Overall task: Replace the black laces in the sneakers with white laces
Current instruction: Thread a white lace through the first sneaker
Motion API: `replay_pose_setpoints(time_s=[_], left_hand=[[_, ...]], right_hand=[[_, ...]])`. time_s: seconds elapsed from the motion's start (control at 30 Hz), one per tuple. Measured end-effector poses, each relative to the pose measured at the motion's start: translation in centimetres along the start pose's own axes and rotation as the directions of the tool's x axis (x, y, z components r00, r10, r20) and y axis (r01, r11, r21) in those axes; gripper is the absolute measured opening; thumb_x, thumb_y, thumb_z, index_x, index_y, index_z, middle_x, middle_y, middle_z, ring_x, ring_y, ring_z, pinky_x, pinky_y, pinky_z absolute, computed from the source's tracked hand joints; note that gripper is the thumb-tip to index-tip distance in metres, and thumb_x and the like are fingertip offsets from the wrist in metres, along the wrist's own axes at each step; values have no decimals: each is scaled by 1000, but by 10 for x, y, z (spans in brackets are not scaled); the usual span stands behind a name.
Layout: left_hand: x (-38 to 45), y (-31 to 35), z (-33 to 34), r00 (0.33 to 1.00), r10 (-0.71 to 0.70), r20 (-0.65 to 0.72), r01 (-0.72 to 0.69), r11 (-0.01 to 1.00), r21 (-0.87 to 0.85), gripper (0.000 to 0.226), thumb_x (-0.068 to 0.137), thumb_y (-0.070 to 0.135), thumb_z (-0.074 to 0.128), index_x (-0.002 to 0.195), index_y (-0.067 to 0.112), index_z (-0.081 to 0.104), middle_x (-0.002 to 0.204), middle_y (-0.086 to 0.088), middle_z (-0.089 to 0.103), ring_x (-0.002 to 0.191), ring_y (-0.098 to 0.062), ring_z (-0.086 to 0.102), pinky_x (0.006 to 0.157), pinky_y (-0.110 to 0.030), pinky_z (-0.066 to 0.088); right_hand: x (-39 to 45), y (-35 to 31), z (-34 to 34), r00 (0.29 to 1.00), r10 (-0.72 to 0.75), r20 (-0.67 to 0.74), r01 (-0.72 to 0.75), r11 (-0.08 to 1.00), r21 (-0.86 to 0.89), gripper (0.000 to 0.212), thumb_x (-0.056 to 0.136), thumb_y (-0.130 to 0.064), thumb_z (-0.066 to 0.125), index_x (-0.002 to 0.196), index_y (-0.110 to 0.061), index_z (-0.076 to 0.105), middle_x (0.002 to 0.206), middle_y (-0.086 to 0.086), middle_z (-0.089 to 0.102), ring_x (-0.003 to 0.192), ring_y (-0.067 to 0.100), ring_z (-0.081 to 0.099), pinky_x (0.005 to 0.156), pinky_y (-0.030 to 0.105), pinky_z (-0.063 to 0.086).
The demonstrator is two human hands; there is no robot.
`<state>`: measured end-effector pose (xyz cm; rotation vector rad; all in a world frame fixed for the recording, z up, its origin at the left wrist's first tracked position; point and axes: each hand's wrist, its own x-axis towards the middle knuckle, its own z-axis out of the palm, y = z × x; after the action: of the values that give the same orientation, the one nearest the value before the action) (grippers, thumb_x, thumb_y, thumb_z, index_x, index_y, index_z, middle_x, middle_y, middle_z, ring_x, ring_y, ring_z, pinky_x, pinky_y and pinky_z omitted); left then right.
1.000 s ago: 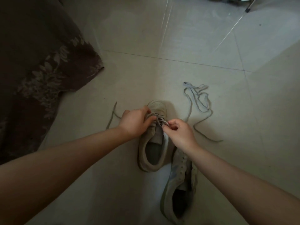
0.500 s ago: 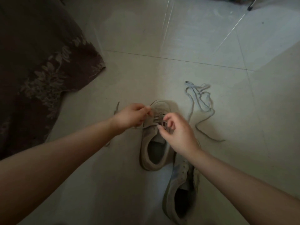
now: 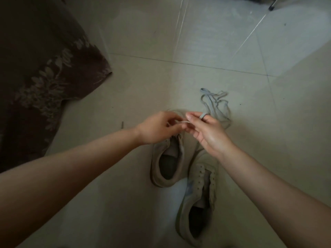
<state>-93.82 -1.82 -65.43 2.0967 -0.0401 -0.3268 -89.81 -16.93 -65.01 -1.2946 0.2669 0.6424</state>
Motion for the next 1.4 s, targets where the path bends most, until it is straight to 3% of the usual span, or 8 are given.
replay_pose_setpoints(time_s=[0.2, 0.37, 0.47, 0.53, 0.7, 0.83, 1.13, 1.4], left_hand=[[-10, -25, 5, 997, -64, -38, 66, 995, 72, 30, 95, 20, 53, 67, 11, 56, 58, -2, 53, 48, -5, 43, 53, -24, 33], [-14, -25, 5, 992, -99, -75, 107, 988, 111, 30, 99, 19, 42, 96, 1, 66, 72, -1, 59, 65, -3, 55, 61, -16, 39], [-9, -25, 6, 984, -101, -148, 135, 961, 240, 32, 100, 24, 38, 100, 3, 63, 97, -16, 66, 91, -32, 60, 78, -37, 44], [-6, -22, 7, 983, -114, -146, 163, 910, 382, 32, 100, 28, 36, 102, 7, 60, 104, -17, 66, 96, -35, 60, 77, -40, 46], [-4, -2, 18, 998, -56, -6, 47, 778, 626, 32, 100, 36, 32, 117, 18, 52, 118, -8, 60, 108, -30, 57, 77, -35, 43], [-4, -7, 21, 999, -41, 4, 28, 754, 656, 35, 99, 39, 32, 121, 21, 54, 118, -7, 58, 109, -28, 56, 79, -35, 44], [-32, -34, 38, 961, 268, 66, -205, 533, 821, 39, 58, 46, 66, 84, 16, 62, 90, -10, 57, 85, -29, 55, 69, -34, 45], [-11, -37, 60, 915, 402, -42, -124, 378, 917, 33, 73, 16, 38, 82, 14, 70, 82, -5, 61, 77, -24, 49, 55, -29, 37]], right_hand=[[11, -16, -26, 990, 13, -140, 13, 983, 184, 14, 90, 6, 52, 85, -5, 59, 63, 2, 68, 62, 8, 67, 60, 16, 54], [13, -14, -48, 966, 158, -204, -156, 987, 23, 12, 91, -15, 59, 83, -7, 61, 72, 5, 66, 56, 7, 65, 50, 17, 50], [7, -17, -56, 969, 130, -208, -246, 495, -834, 51, 87, -54, 54, 72, -8, 68, 59, 3, 68, 48, 12, 63, 48, 20, 41], [5, -20, -57, 981, -151, -118, -105, 92, -990, 57, 85, -60, 52, 61, -9, 62, 54, 5, 62, 55, 22, 61, 52, 24, 36], [-6, -8, -26, 867, -143, 477, 486, 38, -873, 34, 89, -31, 61, 121, -19, 57, 117, 0, 61, 108, 15, 55, 91, 26, 41], [0, 3, -21, 799, -311, 514, 519, -74, -851, 16, 85, -20, 66, 98, -12, 71, 88, 4, 64, 87, 24, 60, 75, 32, 45], [6, 10, -33, 911, -328, 249, 376, 420, -826, 6, 91, -17, 59, 86, -18, 63, 71, -1, 66, 70, 17, 65, 77, 40, 54], [4, 39, -14, 948, -293, 125, 287, 613, -736, 10, 93, -15, 55, 85, -20, 60, 64, -10, 60, 52, 2, 55, 61, 20, 46]])
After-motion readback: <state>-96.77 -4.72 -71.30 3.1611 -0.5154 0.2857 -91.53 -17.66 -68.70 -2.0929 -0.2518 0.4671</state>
